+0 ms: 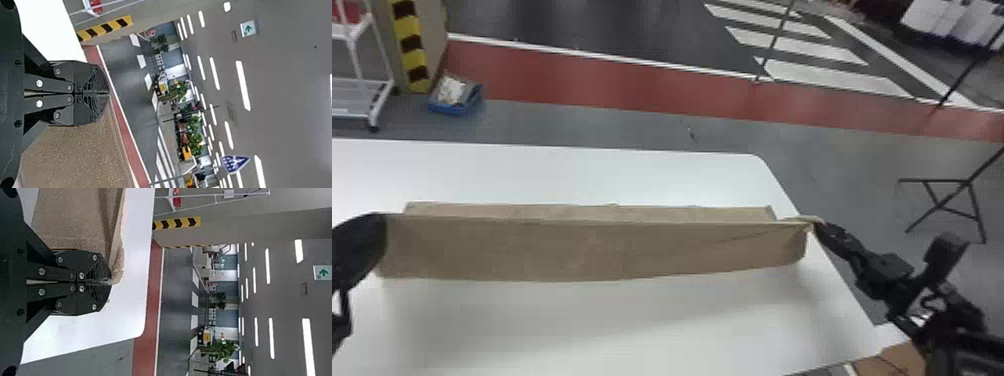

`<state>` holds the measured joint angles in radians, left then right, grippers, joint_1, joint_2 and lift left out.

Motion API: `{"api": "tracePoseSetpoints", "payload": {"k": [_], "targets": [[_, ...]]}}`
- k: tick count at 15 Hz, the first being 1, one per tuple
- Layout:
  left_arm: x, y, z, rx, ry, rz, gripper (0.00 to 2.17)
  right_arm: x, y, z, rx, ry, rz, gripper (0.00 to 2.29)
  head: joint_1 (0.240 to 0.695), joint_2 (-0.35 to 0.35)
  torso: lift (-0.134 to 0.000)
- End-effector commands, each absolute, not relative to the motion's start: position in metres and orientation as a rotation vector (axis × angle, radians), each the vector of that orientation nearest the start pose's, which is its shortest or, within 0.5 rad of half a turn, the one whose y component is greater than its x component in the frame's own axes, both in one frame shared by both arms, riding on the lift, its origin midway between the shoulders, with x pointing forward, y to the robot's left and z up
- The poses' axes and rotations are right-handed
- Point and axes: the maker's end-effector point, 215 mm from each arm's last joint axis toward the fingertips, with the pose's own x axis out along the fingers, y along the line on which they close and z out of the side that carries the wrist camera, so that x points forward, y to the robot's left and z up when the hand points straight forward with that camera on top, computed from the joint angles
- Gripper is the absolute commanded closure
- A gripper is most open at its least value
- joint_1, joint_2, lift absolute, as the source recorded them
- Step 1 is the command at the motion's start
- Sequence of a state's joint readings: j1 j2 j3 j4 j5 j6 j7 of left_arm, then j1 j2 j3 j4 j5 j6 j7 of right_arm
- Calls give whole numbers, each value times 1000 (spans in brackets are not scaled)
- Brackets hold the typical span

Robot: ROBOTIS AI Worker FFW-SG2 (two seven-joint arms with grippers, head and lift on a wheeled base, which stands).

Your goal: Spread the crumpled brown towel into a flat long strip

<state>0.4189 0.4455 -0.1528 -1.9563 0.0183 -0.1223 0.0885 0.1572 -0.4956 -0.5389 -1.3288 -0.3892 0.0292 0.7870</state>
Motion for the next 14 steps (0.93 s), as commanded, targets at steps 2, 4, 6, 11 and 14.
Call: {"api": "tracePoseSetpoints", "payload": {"k": [2,4,6,11,14], "targets": [[490,209,-348,327,-6,-231,1396,495,-560,-368,3,179,152,1295,695,-350,-124],[507,213,-354,331,20,-211,1396,511,-563,-369,-14,190,133,1295,695,-350,-124],[525,216,-351,341,21,-195,1396,529,-561,-373,-38,209,114,1291,695,-350,-124],[558,217,-378,398,113,-188,1393,570,-541,-386,-76,266,123,1116,695,-333,-124],[567,210,-387,410,127,-206,306,579,-526,-399,-97,297,138,866,695,-307,-124]]}}
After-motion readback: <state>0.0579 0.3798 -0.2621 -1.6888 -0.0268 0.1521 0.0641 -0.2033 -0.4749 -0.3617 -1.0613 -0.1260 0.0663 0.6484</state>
